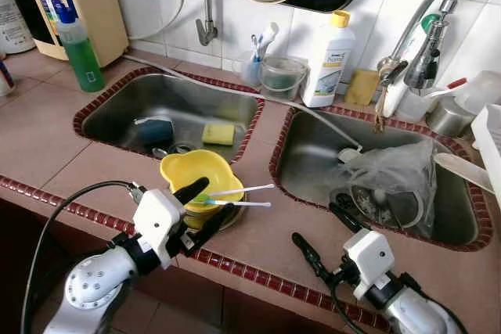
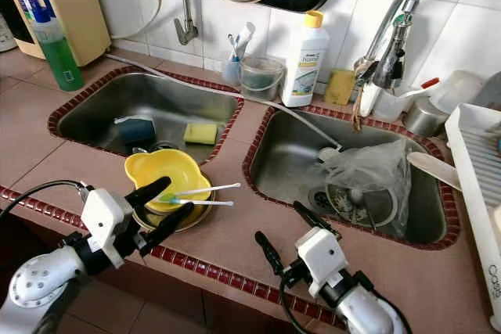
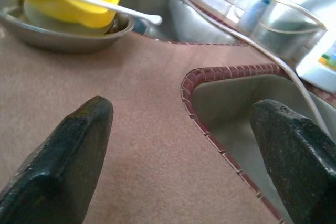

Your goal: Kitchen organization

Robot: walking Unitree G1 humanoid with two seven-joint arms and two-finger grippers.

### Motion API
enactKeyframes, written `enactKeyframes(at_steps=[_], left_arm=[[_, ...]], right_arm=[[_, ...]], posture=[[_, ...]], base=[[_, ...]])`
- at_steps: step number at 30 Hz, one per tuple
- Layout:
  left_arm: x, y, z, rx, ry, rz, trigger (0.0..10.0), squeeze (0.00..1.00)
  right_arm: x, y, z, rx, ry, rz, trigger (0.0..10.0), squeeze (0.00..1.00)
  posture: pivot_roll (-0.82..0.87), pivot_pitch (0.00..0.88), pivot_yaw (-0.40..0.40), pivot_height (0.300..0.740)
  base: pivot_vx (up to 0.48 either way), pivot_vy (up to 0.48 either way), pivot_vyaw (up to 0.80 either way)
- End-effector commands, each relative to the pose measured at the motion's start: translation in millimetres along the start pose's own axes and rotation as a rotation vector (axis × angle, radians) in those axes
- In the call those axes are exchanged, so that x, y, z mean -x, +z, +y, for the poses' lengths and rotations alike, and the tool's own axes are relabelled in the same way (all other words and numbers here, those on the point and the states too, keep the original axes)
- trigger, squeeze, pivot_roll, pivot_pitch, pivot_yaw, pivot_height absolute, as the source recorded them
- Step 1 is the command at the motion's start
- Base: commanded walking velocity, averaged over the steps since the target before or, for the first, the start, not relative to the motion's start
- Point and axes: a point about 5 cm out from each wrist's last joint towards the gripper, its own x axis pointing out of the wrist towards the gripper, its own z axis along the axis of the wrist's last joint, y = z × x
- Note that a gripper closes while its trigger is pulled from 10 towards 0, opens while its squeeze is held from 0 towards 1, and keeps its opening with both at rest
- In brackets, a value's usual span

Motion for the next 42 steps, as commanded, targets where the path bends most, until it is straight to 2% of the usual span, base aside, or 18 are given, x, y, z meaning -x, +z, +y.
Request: enactKeyframes(at_steps=[1, 10, 16, 22, 30, 39, 41, 42], left_arm=[[0.8, 2.8, 1.8, -0.031, -0.032, -0.001, 10.0, 0.0], [0.6, 4.9, -1.5, -0.049, -0.092, -0.003, 10.0, 0.0], [-2.4, 6.0, -9.8, -0.062, -0.14, -0.009, 10.0, 0.0], [-4.0, 6.6, -9.8, -0.064, -0.139, -0.015, 10.0, 0.0], [-7.0, 10.8, -10.7, -0.072, -0.137, -0.03, 10.0, 0.0], [-6.2, 11.6, -11.6, -0.072, -0.122, -0.033, 10.0, 0.0], [-5.6, 11.5, -13.3, -0.068, -0.117, -0.033, 10.0, 0.0], [-5.6, 11.7, -14.2, -0.069, -0.117, -0.034, 10.0, 0.0]], right_arm=[[1.1, -1.5, -5.6, 0.043, 0.047, 0.008, 10.0, 0.0], [0.7, -0.4, -18.5, 0.15, 0.169, 0.012, 10.0, 0.0], [-8.1, 4.2, -28.6, 0.207, 0.236, -0.006, 10.0, 0.0], [-18.2, 9.6, -35.0, 0.24, 0.274, -0.029, 10.0, 0.0], [-33.3, 12.3, -38.0, 0.253, 0.344, -0.059, 10.0, 0.0], [-50.0, 18.8, -34.4, 0.262, 0.417, -0.103, 10.0, 0.0], [-55.1, 22.5, -31.4, 0.265, 0.445, -0.123, 9.5, 0.0], [-56.7, 23.9, -30.5, 0.266, 0.453, -0.129, 9.6, 0.0]], posture=[[0.09, 0.033, -0.05, 0.74], [0.09, 0.038, -0.057, 0.74], [0.09, 0.038, -0.068, 0.74], [0.1, 0.035, -0.076, 0.74], [0.11, 0.035, -0.089, 0.74], [0.13, 0.039, -0.106, 0.74], [0.13, 0.042, -0.107, 0.74], [0.14, 0.044, -0.112, 0.74]], base=[[0.0, 0.0, 0.0], [0.0, 0.0, 0.0], [0.0, 0.0, 0.0], [0.0, 0.0, 0.0], [0.0, 0.0, 0.0], [0.0, 0.0, 0.0], [0.0, 0.0, 0.0], [0.0, 0.0, 0.0]])
